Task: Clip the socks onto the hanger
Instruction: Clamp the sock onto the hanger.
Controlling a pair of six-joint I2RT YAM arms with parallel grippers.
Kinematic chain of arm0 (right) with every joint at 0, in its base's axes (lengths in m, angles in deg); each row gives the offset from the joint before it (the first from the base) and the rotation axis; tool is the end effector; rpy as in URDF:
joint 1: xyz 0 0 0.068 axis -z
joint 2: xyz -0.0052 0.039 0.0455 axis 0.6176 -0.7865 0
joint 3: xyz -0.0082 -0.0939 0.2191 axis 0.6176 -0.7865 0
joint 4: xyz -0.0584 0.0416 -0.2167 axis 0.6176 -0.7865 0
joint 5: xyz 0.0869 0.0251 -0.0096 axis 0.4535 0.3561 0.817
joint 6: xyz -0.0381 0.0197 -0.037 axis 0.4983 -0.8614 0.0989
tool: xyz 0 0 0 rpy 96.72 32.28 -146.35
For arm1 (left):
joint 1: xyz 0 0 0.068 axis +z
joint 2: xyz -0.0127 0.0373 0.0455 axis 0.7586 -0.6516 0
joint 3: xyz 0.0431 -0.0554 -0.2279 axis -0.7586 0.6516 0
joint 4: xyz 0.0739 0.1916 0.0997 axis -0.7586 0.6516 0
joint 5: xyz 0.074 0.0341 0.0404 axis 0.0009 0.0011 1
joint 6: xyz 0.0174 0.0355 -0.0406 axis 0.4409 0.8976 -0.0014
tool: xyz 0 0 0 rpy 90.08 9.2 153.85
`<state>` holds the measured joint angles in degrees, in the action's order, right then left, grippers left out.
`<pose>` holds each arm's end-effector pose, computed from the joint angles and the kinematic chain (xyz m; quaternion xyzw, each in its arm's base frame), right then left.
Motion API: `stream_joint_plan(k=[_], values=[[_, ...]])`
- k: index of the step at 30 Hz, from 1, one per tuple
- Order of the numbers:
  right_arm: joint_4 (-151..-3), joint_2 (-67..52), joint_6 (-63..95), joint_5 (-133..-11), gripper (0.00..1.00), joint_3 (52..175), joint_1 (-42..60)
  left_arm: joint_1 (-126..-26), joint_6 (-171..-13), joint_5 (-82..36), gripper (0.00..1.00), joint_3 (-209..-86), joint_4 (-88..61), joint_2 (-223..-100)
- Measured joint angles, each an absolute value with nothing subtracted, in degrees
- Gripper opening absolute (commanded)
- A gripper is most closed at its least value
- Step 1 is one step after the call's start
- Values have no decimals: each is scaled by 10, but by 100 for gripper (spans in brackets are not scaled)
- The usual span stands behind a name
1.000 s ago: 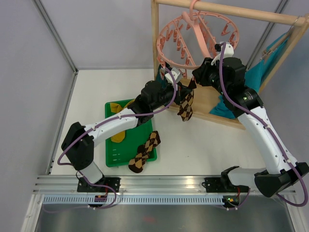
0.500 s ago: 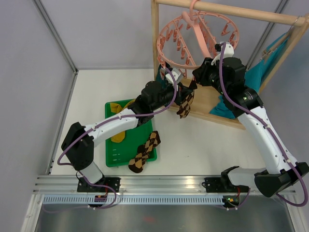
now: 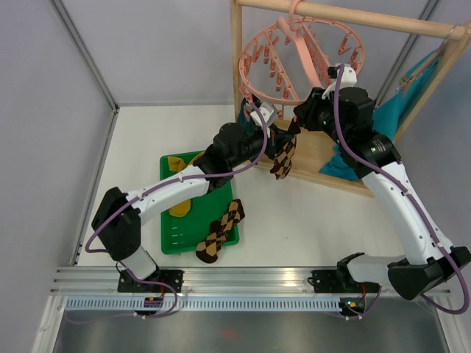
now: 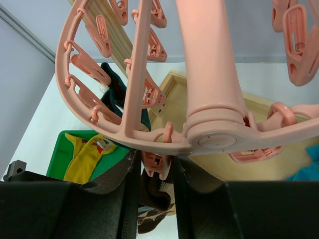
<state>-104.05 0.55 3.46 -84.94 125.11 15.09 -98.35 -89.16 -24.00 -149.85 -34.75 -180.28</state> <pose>0.2329 0.0954 0.4152 0.0001 0.7856 0.1922 0.5881 0.2346 -0.2799 0.3376 0.2923 0.6149 -0.4001 0.6135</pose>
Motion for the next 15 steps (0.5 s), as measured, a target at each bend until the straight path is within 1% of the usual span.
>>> stream_joint_plan(k=[15], values=[[-1041,5,35,-849,0,1251,151,-984,-892,-241,2,-1499,-351,-1802]])
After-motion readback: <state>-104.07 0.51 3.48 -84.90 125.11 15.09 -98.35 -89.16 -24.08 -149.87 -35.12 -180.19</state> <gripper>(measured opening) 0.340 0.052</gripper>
